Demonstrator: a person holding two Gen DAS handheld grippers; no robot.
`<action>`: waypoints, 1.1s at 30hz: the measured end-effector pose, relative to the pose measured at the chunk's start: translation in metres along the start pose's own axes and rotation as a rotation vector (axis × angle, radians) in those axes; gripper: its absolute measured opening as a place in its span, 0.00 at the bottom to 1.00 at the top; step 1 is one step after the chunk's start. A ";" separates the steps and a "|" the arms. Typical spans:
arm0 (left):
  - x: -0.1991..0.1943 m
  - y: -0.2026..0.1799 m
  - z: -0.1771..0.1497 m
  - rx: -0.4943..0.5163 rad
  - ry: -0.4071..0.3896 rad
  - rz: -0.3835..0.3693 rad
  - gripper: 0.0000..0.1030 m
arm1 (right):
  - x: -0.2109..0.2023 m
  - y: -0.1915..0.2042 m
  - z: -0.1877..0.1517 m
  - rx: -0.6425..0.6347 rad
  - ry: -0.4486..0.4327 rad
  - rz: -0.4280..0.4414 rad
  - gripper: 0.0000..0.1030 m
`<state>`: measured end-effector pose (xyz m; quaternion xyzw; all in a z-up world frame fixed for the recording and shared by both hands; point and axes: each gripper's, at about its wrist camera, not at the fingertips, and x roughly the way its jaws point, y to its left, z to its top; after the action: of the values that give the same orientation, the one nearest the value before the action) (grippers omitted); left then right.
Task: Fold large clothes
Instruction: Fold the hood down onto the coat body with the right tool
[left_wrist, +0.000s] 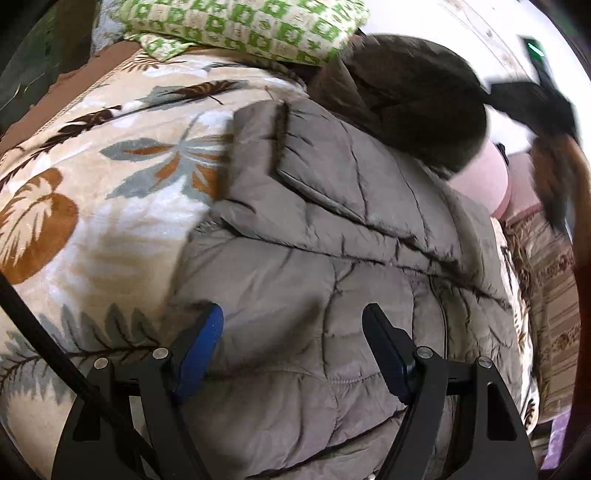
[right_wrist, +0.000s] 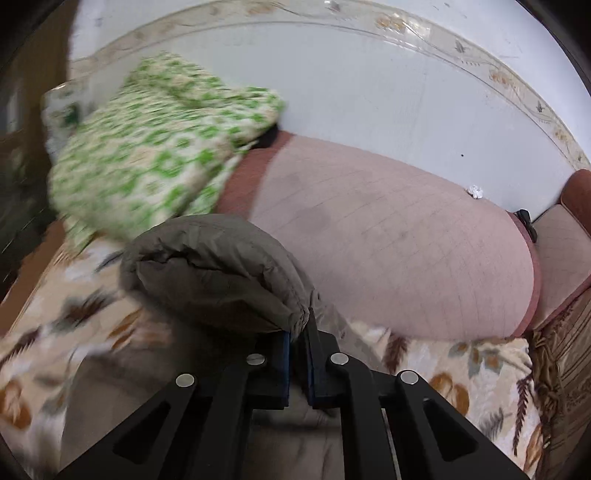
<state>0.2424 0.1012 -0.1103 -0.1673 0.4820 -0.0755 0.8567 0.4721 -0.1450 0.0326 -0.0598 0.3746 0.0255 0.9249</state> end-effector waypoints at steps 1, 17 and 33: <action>-0.001 0.002 0.002 -0.006 -0.001 0.007 0.74 | -0.016 0.006 -0.014 -0.007 -0.002 0.017 0.06; -0.032 0.023 0.018 -0.154 -0.124 0.005 0.74 | -0.118 0.028 -0.226 0.069 0.120 0.130 0.06; 0.013 -0.044 0.024 -0.030 -0.100 -0.011 0.74 | -0.077 0.035 -0.289 0.089 0.191 0.080 0.07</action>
<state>0.2710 0.0617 -0.0930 -0.1862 0.4386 -0.0643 0.8768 0.2147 -0.1484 -0.1226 -0.0059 0.4641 0.0401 0.8849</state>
